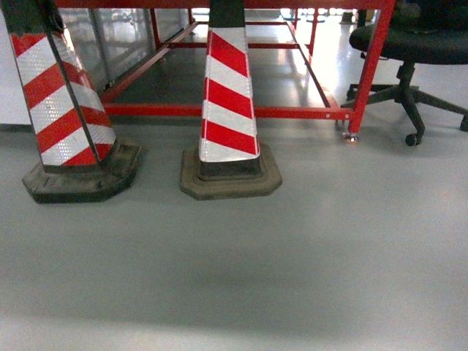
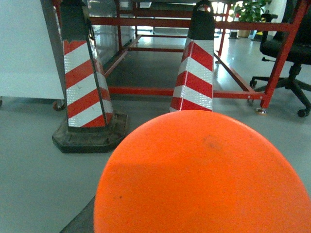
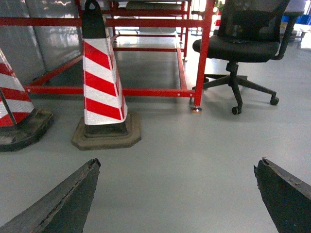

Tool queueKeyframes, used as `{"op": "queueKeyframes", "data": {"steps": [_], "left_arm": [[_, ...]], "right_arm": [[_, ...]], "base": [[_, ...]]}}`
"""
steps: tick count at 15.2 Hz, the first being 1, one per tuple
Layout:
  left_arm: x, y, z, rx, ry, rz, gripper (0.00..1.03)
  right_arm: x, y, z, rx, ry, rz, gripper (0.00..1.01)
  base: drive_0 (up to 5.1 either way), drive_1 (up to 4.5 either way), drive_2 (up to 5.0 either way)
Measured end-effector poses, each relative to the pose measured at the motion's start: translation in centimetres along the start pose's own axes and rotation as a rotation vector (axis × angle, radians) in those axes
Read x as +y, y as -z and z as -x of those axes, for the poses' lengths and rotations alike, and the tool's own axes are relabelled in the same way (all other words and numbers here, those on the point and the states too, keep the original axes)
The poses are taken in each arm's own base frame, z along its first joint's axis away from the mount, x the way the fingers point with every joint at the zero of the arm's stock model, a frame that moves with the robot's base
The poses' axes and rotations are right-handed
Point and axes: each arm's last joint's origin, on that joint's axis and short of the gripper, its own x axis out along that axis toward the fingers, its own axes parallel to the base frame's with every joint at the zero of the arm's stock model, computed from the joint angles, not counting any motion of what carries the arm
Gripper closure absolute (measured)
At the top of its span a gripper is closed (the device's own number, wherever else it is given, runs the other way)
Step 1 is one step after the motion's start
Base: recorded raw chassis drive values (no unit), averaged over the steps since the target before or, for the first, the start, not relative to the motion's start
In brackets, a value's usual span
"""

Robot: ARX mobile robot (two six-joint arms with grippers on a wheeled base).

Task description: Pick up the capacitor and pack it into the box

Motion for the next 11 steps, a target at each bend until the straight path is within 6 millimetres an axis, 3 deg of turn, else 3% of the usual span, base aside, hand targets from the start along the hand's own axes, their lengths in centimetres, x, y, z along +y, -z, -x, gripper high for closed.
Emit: {"op": "queueKeyframes", "data": {"steps": [11], "left_arm": [[0.00,0.02,0.00,0.002,0.000,0.000,0.59]], "right_arm": [[0.00,0.01,0.00,0.002,0.001,0.000,0.03]], "base": [[0.0,4.10,-4.1]]}}
